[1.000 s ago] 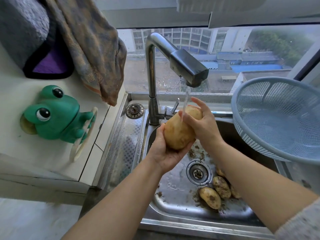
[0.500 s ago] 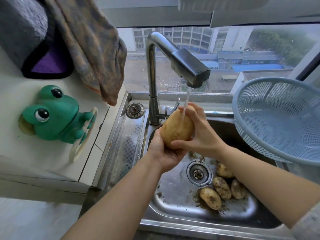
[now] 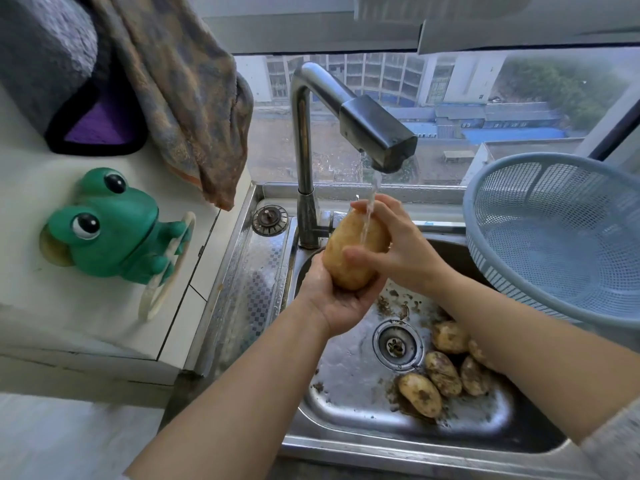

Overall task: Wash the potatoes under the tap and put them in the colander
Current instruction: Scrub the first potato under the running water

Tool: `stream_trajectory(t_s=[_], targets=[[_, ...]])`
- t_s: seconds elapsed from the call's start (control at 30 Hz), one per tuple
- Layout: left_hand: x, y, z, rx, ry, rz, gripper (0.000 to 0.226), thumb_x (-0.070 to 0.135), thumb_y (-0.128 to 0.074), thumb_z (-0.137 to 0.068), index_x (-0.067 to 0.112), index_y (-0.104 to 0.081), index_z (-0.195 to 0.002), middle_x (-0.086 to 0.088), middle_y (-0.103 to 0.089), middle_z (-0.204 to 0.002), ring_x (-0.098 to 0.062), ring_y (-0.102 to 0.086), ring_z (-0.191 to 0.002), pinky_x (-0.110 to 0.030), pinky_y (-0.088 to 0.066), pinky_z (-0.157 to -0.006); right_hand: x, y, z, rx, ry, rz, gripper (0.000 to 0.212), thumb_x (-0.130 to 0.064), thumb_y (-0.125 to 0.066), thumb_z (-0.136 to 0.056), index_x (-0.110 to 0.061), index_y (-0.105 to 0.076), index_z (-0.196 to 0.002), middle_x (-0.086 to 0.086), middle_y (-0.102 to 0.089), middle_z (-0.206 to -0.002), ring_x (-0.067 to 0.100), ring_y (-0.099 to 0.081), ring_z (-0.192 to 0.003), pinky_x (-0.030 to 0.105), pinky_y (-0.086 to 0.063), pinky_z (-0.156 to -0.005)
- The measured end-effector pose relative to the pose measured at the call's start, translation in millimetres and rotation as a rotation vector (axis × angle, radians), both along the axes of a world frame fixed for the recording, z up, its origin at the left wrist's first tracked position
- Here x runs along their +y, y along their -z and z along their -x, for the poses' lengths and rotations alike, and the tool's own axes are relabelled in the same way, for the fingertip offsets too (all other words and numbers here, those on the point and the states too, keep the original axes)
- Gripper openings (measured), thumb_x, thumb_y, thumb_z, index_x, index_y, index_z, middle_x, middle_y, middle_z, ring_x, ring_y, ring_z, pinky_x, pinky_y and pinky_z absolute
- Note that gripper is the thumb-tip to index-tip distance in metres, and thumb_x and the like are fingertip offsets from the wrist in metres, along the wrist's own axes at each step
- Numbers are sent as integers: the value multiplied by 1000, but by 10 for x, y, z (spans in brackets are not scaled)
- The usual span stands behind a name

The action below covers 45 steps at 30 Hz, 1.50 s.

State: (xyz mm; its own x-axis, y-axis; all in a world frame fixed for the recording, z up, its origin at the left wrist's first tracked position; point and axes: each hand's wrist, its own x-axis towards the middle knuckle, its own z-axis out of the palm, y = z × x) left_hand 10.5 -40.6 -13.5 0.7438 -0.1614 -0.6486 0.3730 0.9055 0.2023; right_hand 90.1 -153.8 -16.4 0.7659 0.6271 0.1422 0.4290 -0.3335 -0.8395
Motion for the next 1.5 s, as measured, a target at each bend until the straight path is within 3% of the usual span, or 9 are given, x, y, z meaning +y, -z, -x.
stream_trajectory(t_s=[0.23, 0.33, 0.53, 0.7, 0.9, 1.03, 1.17, 1.3, 1.5], targets=[[49, 11, 2, 10, 84, -31, 43, 37, -51, -91, -1, -71, -94, -14, -72, -87, -25, -72, -67, -30, -59, -51, -37, 77, 157, -99, 24, 60, 110, -59, -85, -52, -47, -24, -143, -4, -7, -154, 23, -24, -141, 45, -38, -110], [48, 6, -1, -5, 108, -30, 44, 33, -58, -74, -5, -73, -90, -19, -72, -89, -29, -72, -70, -36, -61, -63, -130, 53, 72, -126, -15, 54, 112, -62, -83, -52, -47, -23, -145, -4, -16, -154, 20, -29, -140, 48, -44, -106], [72, 22, -88, 4, 246, -84, 57, 45, -66, -74, -2, -67, -107, -22, -68, -97, -31, -69, -79, -40, -61, -67, -118, -49, -49, 523, 237, -401, 101, -59, -79, -51, -42, -36, -141, 5, -49, -135, 22, -58, -116, 45, -53, -95], [29, -12, -304, -14, 414, -317, 58, 59, -47, -89, 9, -67, -110, -15, -67, -106, -30, -67, -90, -44, -58, -75, -102, -109, -58, 658, 448, -590, 69, -45, -81, -53, -25, -56, -114, 10, -59, -115, 27, -64, -98, 41, -59, -72], [-84, -216, -521, 154, 499, -516, 65, 60, -27, -97, 9, -67, -108, -15, -51, -140, -38, -37, -133, -67, 2, -111, -165, -109, -128, 762, 701, -697, 34, -29, -75, -78, -18, -56, -104, 5, -62, -95, 22, -64, -80, 36, -56, -57], [-190, -239, -635, 197, 462, -475, 86, 68, -11, -96, 3, -38, -146, -17, -31, -154, -38, -25, -141, -48, -5, -116, -239, -69, -124, 896, 778, -732, 32, -30, -74, -77, -18, -58, -102, 11, -65, -99, 33, -67, -91, 62, -54, -76], [-236, -100, -562, 207, 388, -641, 62, 57, -27, -99, 13, -55, -132, -8, -44, -123, -36, -39, -126, -65, 0, -111, -260, -30, -106, 995, 815, -763, 34, -33, -72, -78, -14, -60, -103, 15, -68, -108, 30, -68, -90, 56, -56, -78], [-234, 3, -374, 9, 125, -609, 33, 38, -38, -99, 19, -63, -108, -13, -61, -126, -35, -56, -115, -64, -42, -98, -122, 6, -5, 1252, 824, -733, 68, -45, -81, -62, -14, -57, -118, 16, -67, -112, 36, -68, -94, 56, -56, -78], [-128, 237, -75, -345, -135, -1091, 75, 79, -55, -68, 26, -57, -122, 1, -64, -116, -9, -63, -106, -32, -53, -94, 113, -36, 139, 1461, 890, -721, 61, -46, -77, -74, -14, -50, -118, 17, -59, -110, 37, -60, -96, 54, -54, -83]])
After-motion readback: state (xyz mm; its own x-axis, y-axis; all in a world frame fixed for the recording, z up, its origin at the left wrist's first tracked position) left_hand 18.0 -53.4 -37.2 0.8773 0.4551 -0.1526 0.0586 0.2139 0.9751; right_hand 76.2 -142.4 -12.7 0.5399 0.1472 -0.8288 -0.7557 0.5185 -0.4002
